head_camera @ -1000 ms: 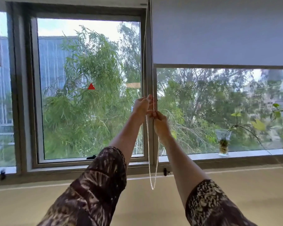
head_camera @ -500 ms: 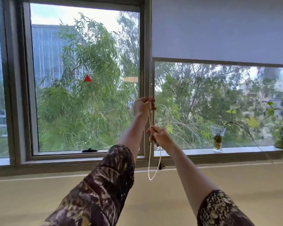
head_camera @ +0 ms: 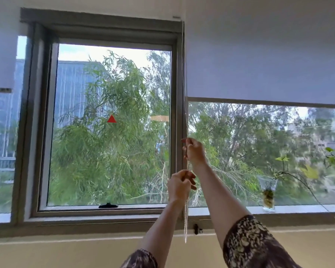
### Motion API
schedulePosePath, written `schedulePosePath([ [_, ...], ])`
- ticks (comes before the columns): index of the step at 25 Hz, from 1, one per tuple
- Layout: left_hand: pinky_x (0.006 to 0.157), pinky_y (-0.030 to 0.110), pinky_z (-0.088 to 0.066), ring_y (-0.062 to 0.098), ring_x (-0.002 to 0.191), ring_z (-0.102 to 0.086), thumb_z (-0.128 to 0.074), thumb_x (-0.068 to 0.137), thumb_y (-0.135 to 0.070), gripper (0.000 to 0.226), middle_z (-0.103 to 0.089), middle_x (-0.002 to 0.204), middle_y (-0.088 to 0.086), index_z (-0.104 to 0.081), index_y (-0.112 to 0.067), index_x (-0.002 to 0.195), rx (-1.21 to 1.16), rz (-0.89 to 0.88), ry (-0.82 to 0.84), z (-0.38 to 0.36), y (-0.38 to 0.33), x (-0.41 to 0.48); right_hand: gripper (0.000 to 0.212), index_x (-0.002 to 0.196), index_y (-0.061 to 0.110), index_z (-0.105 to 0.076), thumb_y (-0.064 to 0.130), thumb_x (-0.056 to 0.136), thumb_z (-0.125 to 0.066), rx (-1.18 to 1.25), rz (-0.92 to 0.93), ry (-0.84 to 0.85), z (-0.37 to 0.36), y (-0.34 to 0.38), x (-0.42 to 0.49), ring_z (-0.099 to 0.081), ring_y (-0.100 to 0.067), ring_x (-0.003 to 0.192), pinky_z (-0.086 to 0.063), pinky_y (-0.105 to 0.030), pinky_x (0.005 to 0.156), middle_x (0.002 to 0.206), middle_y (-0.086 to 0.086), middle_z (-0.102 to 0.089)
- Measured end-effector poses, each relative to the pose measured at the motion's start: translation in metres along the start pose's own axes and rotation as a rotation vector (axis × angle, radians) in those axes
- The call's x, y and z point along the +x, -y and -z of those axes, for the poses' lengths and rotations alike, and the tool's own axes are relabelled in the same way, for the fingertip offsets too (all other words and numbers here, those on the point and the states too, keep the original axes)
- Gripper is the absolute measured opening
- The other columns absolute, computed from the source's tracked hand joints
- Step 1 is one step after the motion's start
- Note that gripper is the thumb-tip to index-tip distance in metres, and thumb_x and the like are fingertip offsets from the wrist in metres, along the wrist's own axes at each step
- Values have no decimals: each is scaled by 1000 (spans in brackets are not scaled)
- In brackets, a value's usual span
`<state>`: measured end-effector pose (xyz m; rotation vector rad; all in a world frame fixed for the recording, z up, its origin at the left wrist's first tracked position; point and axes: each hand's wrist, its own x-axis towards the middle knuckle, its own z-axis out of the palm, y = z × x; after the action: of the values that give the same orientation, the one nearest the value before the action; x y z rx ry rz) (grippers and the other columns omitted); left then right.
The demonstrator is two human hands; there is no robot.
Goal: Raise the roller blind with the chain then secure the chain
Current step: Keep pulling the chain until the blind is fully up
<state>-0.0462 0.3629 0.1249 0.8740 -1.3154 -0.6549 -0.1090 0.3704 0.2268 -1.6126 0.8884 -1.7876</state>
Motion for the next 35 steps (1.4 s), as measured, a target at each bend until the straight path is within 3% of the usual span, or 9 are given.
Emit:
schedulePosePath([
  [5, 53, 8, -46, 11, 68, -62, -54, 96, -11, 19, -72, 79, 2, -73, -7, 98, 16, 38, 146, 24, -26, 4, 28, 92, 9, -62, -2, 94, -37, -31, 83, -35, -1, -3, -6, -37, -10, 50, -29, -25, 47, 65, -1, -52],
  [8, 52, 3, -45, 1, 71, -66, -48, 99, -13, 25, -72, 93, 5, -68, -3, 108, -96, 32, 135, 31, -45, 10, 25, 92, 6, -62, -3, 93, -38, -55, 81, -31, 4, -14, -10, -51, -18, 61, -47, -30, 58, 71, -5, -57],
  [11, 56, 9, -50, 8, 76, -67, -50, 99, -16, 27, -70, 95, 9, -68, 1, 109, -162, 13, 73, 28, -64, 18, 22, 94, 9, -65, 5, 96, -44, -77, 58, -31, 6, -36, -20, -66, -30, 85, -56, -42, 80, 90, -14, -69],
  [15, 77, 28, -54, 15, 79, -63, -56, 96, -18, 23, -69, 88, 8, -70, -1, 103, -164, 43, 38, 14, -76, 28, 21, 98, 7, -68, 6, 95, -48, -105, 97, -5, -1, -47, -28, -69, -35, 84, -58, -47, 73, 90, -18, -72],
  [17, 74, 22, -53, 9, 74, -64, -57, 95, -17, 20, -70, 84, 1, -70, -3, 100, -178, 56, 7, 7, -80, 32, 23, 96, 8, -69, 4, 94, -47, -113, 96, -17, -5, -58, -40, -66, -32, 71, -52, -44, 62, 84, -17, -72],
  [21, 57, 15, -53, 11, 68, -66, -52, 97, -11, 18, -72, 85, 7, -67, -2, 98, -198, 143, -55, 3, -61, 26, 23, 86, 15, -70, 8, 95, -50, -94, 33, 22, -1, -94, -72, -45, -5, 50, -33, -19, 48, 62, 6, -64],
  [26, 54, 20, -53, 16, 68, -68, -47, 97, -1, 23, -73, 83, 10, -67, -6, 87, -143, 224, 53, 16, -12, 11, 33, 71, 21, -63, 3, 95, -50, -134, -24, 42, 4, -136, -86, -35, 2, 39, -24, -13, 42, 49, 9, -53],
  [30, 65, 26, -57, 14, 68, -70, -47, 96, 0, 26, -73, 77, 5, -68, -7, 83, -86, 249, 53, 26, 16, 12, 31, 75, 19, -65, -1, 93, -50, -207, -69, 62, -2, -161, -89, -43, 1, 47, -30, -14, 48, 59, 8, -58],
  [35, 65, 36, -52, 13, 58, -67, -43, 95, 7, 35, -72, 64, 0, -67, -10, 74, -17, 299, 56, 38, 54, 16, 30, 78, 17, -65, -4, 87, -46, -264, -138, 105, -12, -192, -94, -43, -16, 61, -32, -32, 59, 63, 0, -57],
])
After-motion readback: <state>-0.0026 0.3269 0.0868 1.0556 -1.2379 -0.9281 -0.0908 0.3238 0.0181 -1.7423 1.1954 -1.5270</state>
